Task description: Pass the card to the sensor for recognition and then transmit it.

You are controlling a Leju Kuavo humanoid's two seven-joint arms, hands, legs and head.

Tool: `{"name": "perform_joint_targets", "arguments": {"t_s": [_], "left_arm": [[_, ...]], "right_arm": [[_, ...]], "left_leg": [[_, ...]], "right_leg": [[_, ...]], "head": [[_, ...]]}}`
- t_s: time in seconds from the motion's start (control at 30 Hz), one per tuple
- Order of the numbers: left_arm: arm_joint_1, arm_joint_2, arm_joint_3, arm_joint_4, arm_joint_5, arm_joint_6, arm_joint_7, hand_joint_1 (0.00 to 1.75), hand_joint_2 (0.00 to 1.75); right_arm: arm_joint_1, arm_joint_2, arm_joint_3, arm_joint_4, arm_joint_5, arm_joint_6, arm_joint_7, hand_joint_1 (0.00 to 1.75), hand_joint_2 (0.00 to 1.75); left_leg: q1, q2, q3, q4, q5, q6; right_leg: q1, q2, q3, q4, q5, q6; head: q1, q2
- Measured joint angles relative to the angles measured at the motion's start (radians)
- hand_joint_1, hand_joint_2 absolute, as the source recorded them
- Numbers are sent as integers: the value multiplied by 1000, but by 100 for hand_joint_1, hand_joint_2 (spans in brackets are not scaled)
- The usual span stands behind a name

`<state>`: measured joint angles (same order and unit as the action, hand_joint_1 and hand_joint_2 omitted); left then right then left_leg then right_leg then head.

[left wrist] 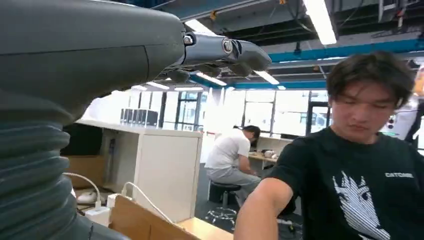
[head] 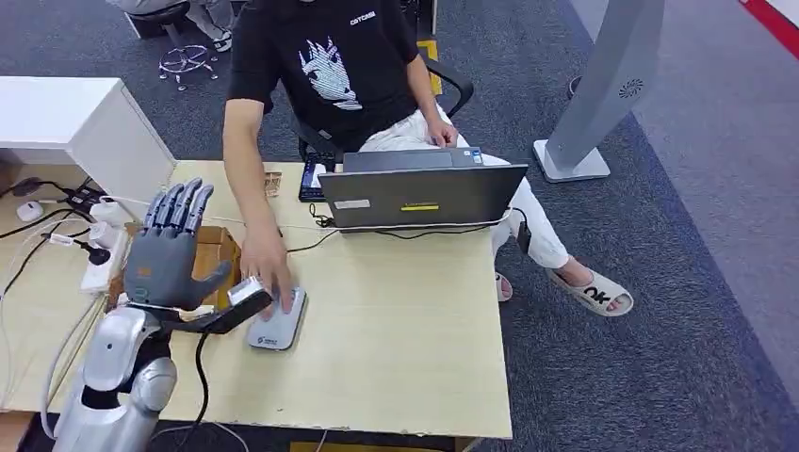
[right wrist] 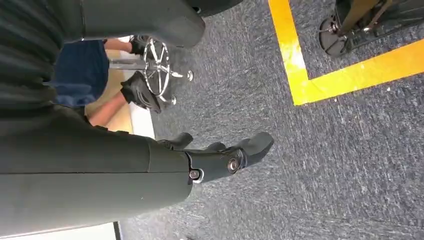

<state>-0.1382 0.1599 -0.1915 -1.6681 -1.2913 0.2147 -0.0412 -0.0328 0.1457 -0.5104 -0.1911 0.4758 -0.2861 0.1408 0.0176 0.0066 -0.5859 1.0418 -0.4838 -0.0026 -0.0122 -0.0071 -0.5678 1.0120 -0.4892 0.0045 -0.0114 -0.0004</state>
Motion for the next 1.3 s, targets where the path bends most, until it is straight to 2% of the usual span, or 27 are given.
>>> {"name": "perform_joint_targets", "arguments": {"t_s": [0.3, 0.6, 1.3], "left_arm": [[67, 33, -50, -93, -37, 0, 7, 0, 175], [120, 83, -57, -150, -57, -9, 26, 0, 175], [135, 101, -58, -171, -56, -9, 26, 0, 175]], "right_arm": [[0, 8, -28, 0, -15, 0, -6, 0, 175], [0, 14, -53, 0, -28, -6, -3, 0, 175], [0, 19, -63, 0, -28, -10, -3, 0, 175]], "left_leg": [[0, 0, 0, 0, 0, 0], [0, 0, 0, 0, 0, 0], [0, 0, 0, 0, 0, 0]], "right_leg": [[0, 0, 0, 0, 0, 0], [0, 0, 0, 0, 0, 0], [0, 0, 0, 0, 0, 0]], "head": [[0, 0], [0, 0], [0, 0]]}}
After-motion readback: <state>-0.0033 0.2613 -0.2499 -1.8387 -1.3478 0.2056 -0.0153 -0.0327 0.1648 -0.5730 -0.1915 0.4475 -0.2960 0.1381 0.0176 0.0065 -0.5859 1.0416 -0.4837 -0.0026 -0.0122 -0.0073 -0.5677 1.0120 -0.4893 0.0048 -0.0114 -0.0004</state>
